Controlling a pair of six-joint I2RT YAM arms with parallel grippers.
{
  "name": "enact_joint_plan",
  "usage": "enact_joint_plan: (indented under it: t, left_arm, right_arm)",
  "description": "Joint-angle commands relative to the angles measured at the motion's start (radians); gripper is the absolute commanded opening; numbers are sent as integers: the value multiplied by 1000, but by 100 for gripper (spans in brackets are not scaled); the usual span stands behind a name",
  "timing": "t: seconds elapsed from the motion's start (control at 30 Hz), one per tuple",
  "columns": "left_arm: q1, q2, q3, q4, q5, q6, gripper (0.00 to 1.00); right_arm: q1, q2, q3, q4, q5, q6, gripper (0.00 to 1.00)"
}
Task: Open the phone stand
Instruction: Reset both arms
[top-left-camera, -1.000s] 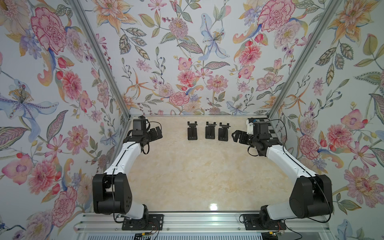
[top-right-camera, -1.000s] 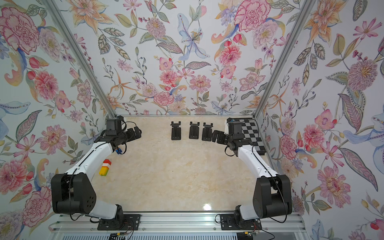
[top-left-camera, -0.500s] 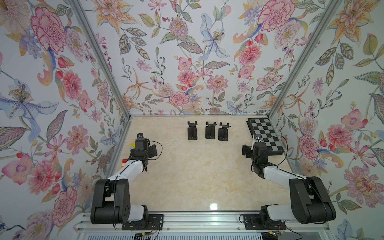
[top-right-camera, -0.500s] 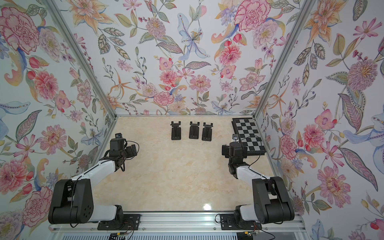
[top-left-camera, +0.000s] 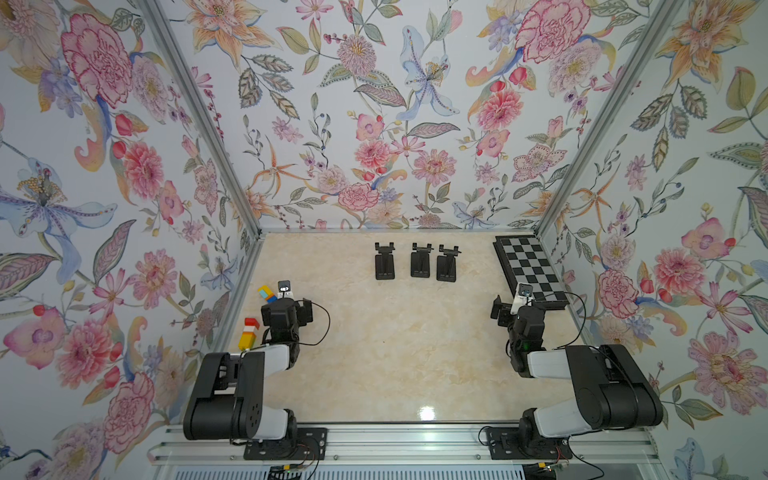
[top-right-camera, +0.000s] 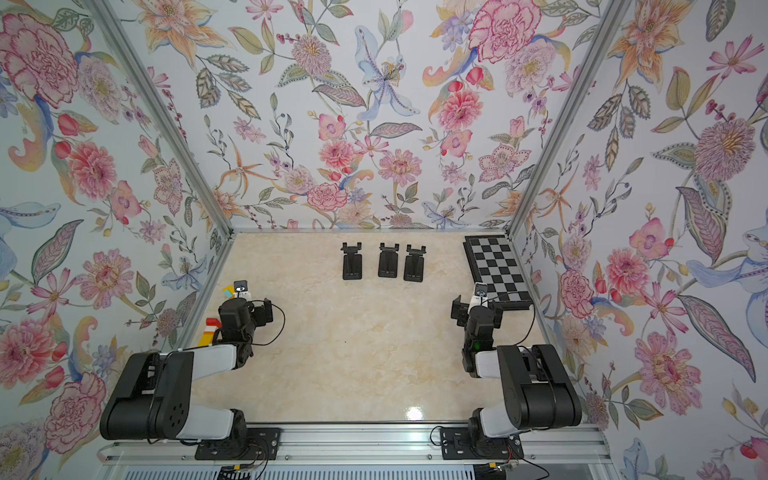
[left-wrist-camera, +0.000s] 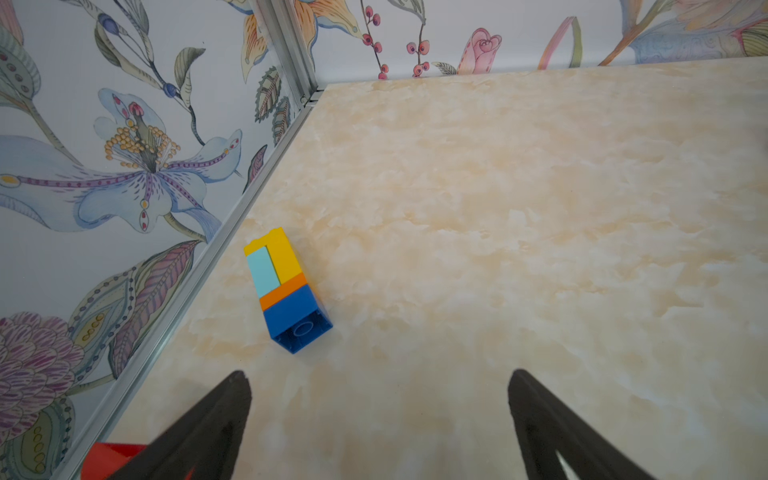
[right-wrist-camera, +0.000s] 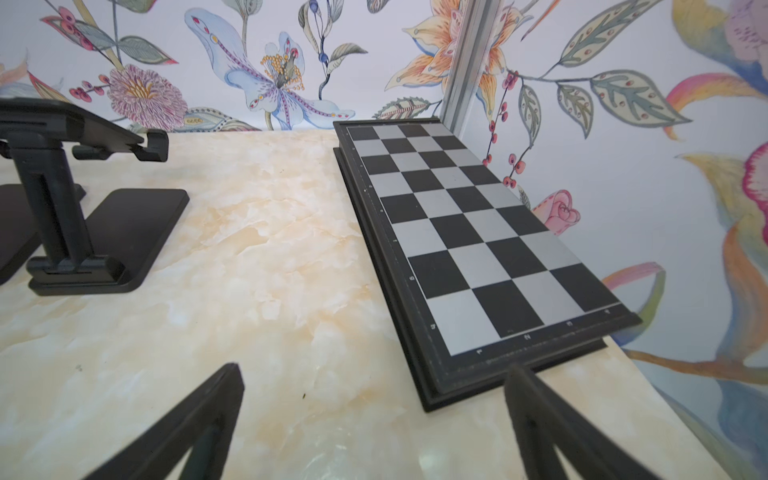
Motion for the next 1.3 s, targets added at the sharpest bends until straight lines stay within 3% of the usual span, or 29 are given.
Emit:
enact_joint_plan:
  t: [0.0,0.07,1.27]
  left_arm:
    - [-10,40,-24,143,60,68,98]
    - [-34,66,-55,230,42,95,98]
    - [-43,61,-57,230,26,98,98]
  right_arm:
    - [-4,31,-13,93,-20,23,100]
    - [-4,45,-18,120,-12,16,100]
    - [31,51,-22,143,4,-26,100]
